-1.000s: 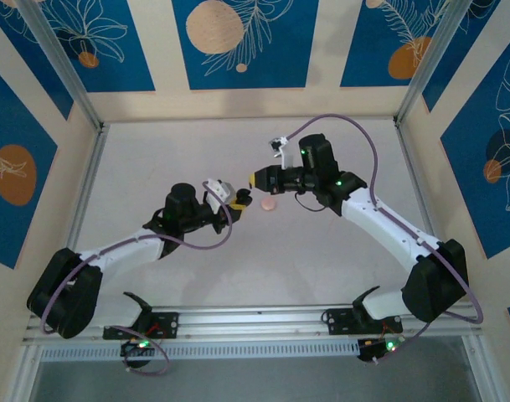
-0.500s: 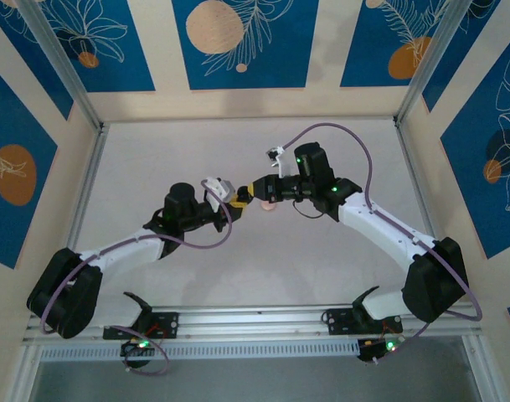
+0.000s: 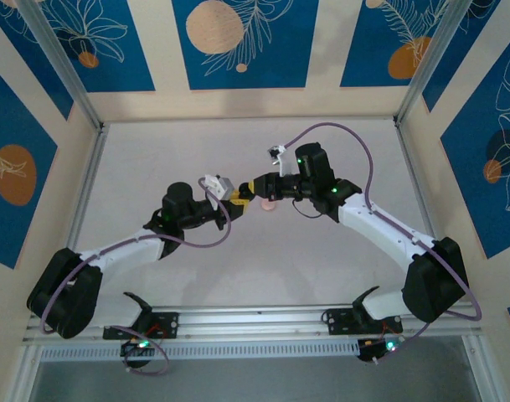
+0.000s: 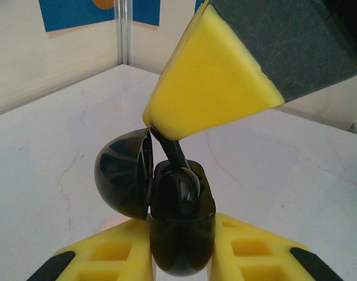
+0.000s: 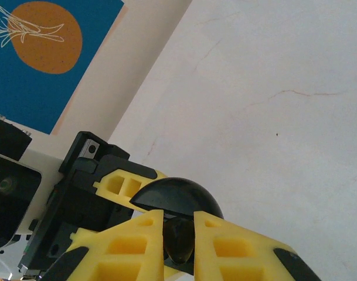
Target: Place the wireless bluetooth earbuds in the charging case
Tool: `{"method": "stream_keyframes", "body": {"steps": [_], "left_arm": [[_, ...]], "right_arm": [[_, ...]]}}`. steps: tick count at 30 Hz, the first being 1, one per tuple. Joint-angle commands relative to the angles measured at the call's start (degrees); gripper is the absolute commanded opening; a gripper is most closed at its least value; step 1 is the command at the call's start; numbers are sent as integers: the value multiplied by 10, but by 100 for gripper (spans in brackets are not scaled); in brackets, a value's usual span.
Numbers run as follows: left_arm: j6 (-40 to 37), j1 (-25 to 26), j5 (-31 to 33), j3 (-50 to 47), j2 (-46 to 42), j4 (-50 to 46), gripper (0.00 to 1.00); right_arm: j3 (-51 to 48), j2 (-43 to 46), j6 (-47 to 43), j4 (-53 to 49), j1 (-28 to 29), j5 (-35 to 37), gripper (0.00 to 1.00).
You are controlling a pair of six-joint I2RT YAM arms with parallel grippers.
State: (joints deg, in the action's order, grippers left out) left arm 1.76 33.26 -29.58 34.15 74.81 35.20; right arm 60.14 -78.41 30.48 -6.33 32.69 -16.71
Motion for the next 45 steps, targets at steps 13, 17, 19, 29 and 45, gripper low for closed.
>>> {"method": "stream_keyframes", "body": {"steps": [13, 17, 19, 29, 45], "left_arm": [[21, 5, -5, -6, -22, 59, 24], [21, 5, -6, -5, -25, 60, 24], [21, 6, -7, -6, -26, 60, 24], [36, 6, -39, -9, -22, 93, 24], [35, 5, -46, -5, -18, 88, 25]], "right_arm": [[-24, 32, -27, -18, -6, -13, 17], [-26, 34, -32, -20, -7, -17, 18], [-27, 35, -34, -21, -8, -17, 18], [-16, 34, -57, -22, -13, -31, 21], [8, 74, -64, -30, -27, -47, 50]]}}
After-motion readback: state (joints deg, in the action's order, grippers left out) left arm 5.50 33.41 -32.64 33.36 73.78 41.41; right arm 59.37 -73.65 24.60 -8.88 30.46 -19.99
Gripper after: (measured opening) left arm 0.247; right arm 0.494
